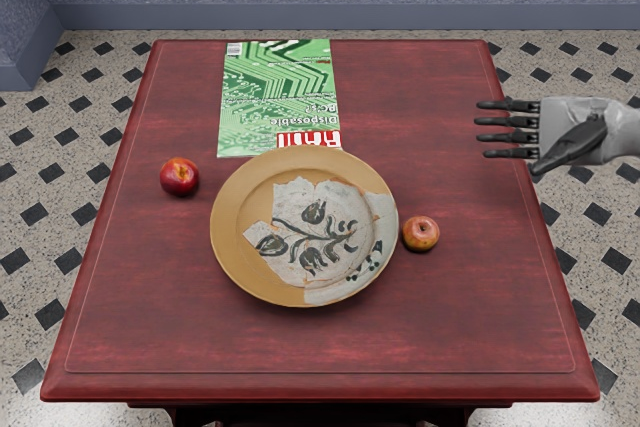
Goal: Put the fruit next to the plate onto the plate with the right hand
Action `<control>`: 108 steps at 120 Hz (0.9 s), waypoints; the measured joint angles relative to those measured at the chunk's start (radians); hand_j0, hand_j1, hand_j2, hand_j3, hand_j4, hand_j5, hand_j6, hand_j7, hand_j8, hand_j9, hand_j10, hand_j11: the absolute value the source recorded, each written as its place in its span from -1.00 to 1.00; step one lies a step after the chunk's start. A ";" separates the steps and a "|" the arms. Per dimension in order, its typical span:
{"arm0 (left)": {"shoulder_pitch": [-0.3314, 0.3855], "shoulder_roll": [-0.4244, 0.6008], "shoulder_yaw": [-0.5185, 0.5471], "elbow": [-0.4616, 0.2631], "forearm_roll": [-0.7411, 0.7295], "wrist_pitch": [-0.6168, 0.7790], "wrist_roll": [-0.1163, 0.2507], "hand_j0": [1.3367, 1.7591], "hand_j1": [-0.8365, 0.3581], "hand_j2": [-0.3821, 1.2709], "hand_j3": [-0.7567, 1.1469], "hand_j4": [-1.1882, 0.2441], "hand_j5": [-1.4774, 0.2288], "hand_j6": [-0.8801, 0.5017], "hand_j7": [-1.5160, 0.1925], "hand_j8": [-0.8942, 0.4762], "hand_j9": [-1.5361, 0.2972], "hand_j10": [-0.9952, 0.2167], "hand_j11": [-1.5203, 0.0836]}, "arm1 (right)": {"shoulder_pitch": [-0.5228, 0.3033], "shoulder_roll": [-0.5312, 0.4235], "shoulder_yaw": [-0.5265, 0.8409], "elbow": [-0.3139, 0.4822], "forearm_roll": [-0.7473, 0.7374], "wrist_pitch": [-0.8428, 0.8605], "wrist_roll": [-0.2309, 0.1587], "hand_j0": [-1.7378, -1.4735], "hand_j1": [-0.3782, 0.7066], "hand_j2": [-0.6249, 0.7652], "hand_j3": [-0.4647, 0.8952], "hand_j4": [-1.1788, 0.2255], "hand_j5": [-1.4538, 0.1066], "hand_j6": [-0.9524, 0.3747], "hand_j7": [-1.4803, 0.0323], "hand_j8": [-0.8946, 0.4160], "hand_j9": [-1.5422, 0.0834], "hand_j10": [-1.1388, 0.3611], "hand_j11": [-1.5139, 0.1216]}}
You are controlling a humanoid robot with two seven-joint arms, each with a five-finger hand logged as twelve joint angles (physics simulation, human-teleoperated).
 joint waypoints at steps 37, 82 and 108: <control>0.000 0.000 0.000 0.000 0.000 0.000 0.000 0.52 0.98 -0.54 -0.21 0.66 0.73 0.27 0.77 0.30 0.68 0.64 0.90 | 0.043 0.001 0.019 0.024 -0.173 0.000 0.007 -0.40 -0.95 -0.10 -0.32 0.68 0.86 0.44 0.96 0.37 0.90 0.52 0.85; 0.000 0.000 0.000 0.000 0.000 0.000 0.000 0.52 0.98 -0.54 -0.21 0.66 0.73 0.27 0.77 0.30 0.68 0.64 0.90 | 0.046 -0.014 0.116 0.319 -0.738 -0.148 0.115 -0.40 -0.95 -0.10 -0.32 0.68 0.86 0.43 0.96 0.36 0.90 0.52 0.85; 0.000 0.000 0.000 0.000 0.000 0.000 0.000 0.52 0.98 -0.54 -0.21 0.66 0.73 0.27 0.77 0.30 0.68 0.64 0.90 | -0.070 -0.041 0.119 0.505 -0.876 -0.487 0.171 -0.40 -0.95 -0.10 -0.32 0.68 0.86 0.43 0.96 0.36 0.90 0.52 0.85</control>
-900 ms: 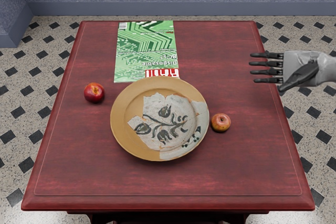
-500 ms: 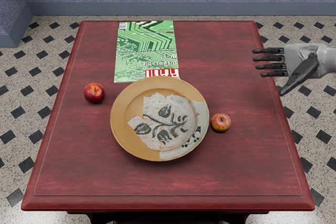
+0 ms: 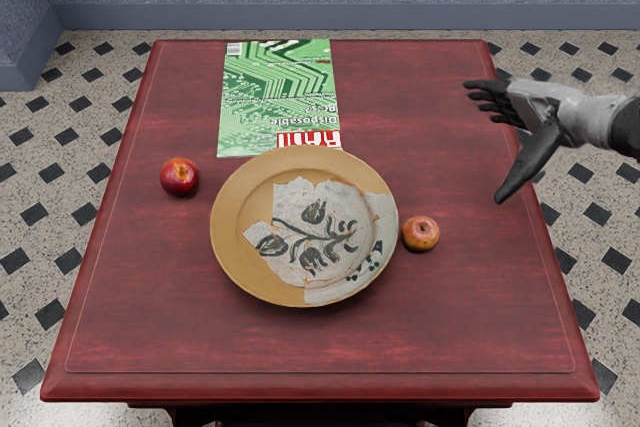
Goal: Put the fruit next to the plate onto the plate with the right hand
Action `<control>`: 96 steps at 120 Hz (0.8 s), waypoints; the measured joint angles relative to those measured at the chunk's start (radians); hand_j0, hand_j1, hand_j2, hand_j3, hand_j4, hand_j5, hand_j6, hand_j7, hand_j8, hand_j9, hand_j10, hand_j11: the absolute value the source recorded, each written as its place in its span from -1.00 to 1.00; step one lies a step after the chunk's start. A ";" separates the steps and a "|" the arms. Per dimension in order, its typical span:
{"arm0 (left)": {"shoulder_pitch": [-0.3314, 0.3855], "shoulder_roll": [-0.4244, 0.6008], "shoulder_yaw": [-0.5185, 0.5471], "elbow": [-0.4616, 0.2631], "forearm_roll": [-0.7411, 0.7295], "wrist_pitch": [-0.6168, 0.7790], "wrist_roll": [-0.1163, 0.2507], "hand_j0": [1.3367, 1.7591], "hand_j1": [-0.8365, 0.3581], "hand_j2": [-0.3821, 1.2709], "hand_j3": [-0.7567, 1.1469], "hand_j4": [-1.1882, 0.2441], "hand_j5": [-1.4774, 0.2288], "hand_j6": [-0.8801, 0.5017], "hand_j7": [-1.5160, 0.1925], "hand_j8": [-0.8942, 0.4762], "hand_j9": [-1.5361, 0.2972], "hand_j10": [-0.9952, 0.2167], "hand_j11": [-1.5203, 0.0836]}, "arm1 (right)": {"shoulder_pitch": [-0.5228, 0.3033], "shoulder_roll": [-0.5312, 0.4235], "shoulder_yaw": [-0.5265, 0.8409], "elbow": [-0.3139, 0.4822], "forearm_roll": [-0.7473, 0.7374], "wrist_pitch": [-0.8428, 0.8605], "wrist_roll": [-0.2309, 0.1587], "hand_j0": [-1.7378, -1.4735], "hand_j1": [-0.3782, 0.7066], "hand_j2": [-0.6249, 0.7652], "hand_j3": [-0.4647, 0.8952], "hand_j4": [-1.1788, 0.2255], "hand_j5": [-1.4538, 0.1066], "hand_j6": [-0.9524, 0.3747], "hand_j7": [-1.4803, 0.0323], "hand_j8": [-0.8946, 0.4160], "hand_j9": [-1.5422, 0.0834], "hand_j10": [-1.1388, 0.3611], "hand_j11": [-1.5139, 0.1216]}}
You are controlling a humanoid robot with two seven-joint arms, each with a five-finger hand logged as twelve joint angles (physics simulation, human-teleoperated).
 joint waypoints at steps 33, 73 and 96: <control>-0.001 0.000 0.000 0.000 0.000 0.000 0.000 0.52 0.98 -0.54 -0.21 0.66 0.73 0.27 0.77 0.30 0.68 0.64 0.90 | -0.130 0.019 -0.010 0.126 -0.120 -0.277 0.011 -0.40 -0.95 -0.10 -0.32 0.67 0.86 0.43 0.96 0.36 0.90 0.52 0.85; 0.000 0.000 0.000 0.000 0.000 0.000 0.000 0.52 0.98 -0.54 -0.21 0.66 0.73 0.27 0.77 0.30 0.68 0.64 0.90 | -0.188 0.106 -0.052 0.141 -0.238 -0.341 0.004 -0.40 -0.91 -0.10 -0.32 0.65 0.83 0.40 0.92 0.33 0.87 0.49 0.82; 0.000 0.000 0.000 0.000 0.000 0.000 0.000 0.52 0.98 -0.54 -0.21 0.66 0.73 0.27 0.77 0.30 0.68 0.64 0.90 | -0.168 0.114 -0.082 0.142 -0.247 -0.332 -0.041 -0.40 -0.88 -0.11 -0.32 0.63 0.81 0.38 0.90 0.31 0.85 0.47 0.80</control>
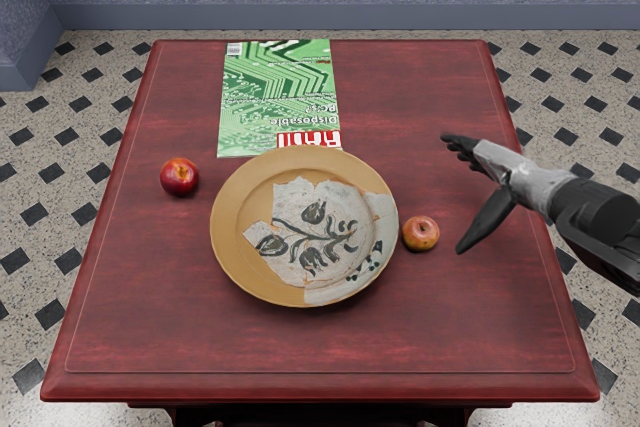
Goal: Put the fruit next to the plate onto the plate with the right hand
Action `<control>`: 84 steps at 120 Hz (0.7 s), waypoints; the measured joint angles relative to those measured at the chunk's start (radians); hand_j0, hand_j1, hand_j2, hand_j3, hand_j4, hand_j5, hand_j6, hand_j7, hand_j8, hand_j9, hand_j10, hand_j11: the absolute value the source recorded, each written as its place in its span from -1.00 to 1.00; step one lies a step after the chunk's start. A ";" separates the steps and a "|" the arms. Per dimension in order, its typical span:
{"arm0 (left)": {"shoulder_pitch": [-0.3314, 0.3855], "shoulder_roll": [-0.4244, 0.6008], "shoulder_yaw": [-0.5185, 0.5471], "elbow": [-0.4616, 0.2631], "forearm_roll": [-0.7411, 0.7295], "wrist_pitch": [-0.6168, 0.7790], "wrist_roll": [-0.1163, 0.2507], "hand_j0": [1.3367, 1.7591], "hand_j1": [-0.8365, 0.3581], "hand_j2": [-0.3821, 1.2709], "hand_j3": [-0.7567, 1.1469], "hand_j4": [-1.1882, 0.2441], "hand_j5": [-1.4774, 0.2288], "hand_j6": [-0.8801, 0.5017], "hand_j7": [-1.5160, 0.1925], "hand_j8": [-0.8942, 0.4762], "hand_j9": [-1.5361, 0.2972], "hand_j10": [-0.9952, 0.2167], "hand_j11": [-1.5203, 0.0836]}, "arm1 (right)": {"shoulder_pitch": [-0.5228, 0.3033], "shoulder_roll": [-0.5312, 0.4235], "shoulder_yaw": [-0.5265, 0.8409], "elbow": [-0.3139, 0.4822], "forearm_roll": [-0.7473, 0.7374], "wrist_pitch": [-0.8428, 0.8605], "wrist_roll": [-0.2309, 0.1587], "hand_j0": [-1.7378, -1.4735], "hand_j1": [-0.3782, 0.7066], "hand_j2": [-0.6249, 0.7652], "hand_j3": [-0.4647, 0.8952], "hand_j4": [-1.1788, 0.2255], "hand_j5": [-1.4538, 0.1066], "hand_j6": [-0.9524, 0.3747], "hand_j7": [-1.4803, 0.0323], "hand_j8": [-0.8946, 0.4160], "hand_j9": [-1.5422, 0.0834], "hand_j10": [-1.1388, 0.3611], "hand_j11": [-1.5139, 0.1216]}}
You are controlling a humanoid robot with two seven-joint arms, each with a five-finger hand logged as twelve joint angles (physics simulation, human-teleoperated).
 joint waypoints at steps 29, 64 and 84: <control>0.000 0.000 0.000 0.000 0.000 0.000 0.000 0.52 0.98 -0.54 -0.21 0.66 0.73 0.27 0.77 0.30 0.68 0.64 0.90 | 0.013 0.042 -0.005 0.000 0.004 -0.006 -0.065 -0.40 -0.82 -0.11 -0.32 0.59 0.76 0.34 0.85 0.27 0.80 0.44 0.76; 0.001 0.000 0.000 0.000 0.000 0.000 0.000 0.52 0.98 -0.54 -0.21 0.66 0.73 0.27 0.77 0.30 0.68 0.64 0.90 | 0.010 0.100 -0.040 0.000 -0.052 -0.036 -0.072 -0.40 -0.65 -0.14 -0.32 0.48 0.64 0.23 0.73 0.16 0.68 0.34 0.64; 0.000 0.000 0.000 0.000 0.000 0.000 0.000 0.52 0.98 -0.54 -0.21 0.66 0.73 0.27 0.77 0.30 0.68 0.64 0.90 | 0.008 0.117 -0.055 0.000 -0.097 -0.049 -0.073 -0.40 -0.58 -0.15 -0.32 0.44 0.59 0.18 0.67 0.11 0.63 0.29 0.59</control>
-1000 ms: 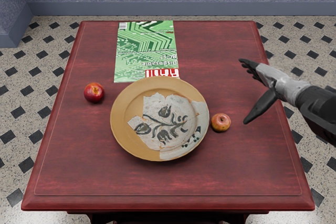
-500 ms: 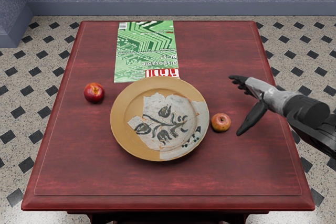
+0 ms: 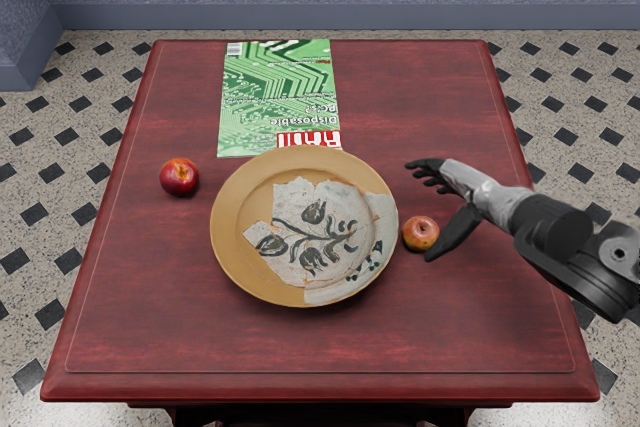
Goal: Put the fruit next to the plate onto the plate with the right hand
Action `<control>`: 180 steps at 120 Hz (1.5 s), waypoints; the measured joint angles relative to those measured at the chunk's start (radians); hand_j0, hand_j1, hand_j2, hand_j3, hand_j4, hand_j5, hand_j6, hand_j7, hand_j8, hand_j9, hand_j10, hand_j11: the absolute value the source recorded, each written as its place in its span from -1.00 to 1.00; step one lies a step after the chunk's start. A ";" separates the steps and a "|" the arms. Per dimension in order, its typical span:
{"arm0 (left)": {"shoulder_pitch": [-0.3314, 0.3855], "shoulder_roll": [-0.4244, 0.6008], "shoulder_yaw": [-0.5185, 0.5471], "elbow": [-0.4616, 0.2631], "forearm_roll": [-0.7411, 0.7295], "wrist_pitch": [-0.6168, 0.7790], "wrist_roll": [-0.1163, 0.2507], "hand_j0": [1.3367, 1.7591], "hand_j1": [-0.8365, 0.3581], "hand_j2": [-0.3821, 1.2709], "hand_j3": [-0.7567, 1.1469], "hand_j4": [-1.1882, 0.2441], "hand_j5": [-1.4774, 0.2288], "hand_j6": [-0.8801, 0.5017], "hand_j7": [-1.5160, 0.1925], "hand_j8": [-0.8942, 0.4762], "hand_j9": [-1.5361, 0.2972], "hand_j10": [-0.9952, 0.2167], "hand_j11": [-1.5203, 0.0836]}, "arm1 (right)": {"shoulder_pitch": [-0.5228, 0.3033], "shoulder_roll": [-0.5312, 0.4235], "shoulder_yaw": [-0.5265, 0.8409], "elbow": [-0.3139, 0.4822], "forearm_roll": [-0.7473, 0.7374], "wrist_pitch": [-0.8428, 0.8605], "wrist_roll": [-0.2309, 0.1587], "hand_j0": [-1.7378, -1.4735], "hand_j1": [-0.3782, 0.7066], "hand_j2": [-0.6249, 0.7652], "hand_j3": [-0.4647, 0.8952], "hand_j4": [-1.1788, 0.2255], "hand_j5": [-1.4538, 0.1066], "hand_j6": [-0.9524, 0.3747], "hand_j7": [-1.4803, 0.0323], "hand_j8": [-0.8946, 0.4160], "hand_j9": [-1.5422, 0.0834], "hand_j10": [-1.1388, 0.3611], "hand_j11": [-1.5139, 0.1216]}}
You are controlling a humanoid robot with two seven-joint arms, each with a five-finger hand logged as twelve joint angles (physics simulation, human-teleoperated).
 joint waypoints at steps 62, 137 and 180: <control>0.001 0.000 0.000 0.000 0.000 0.000 0.000 0.52 0.98 -0.54 -0.21 0.66 0.73 0.27 0.77 0.30 0.68 0.64 0.90 | 0.011 0.006 -0.053 0.000 -0.073 0.002 0.000 -0.40 -0.33 -0.18 -0.32 0.28 0.40 0.01 0.48 -0.06 0.45 0.15 0.41; 0.001 0.000 0.000 0.000 0.000 0.000 0.000 0.52 0.98 -0.54 -0.21 0.66 0.73 0.27 0.77 0.30 0.68 0.64 0.90 | 0.015 -0.006 -0.065 0.000 -0.075 0.020 0.000 -0.40 -0.09 -0.21 -0.32 0.12 0.22 -0.15 0.29 -0.23 0.28 0.00 0.23; 0.001 0.000 0.000 0.000 0.000 0.000 0.000 0.52 0.98 -0.54 -0.21 0.66 0.73 0.27 0.77 0.30 0.68 0.64 0.90 | 0.003 0.000 -0.067 0.000 -0.116 0.013 0.002 -0.40 0.01 -0.22 -0.32 0.06 0.14 -0.22 0.21 -0.30 0.20 -0.06 0.16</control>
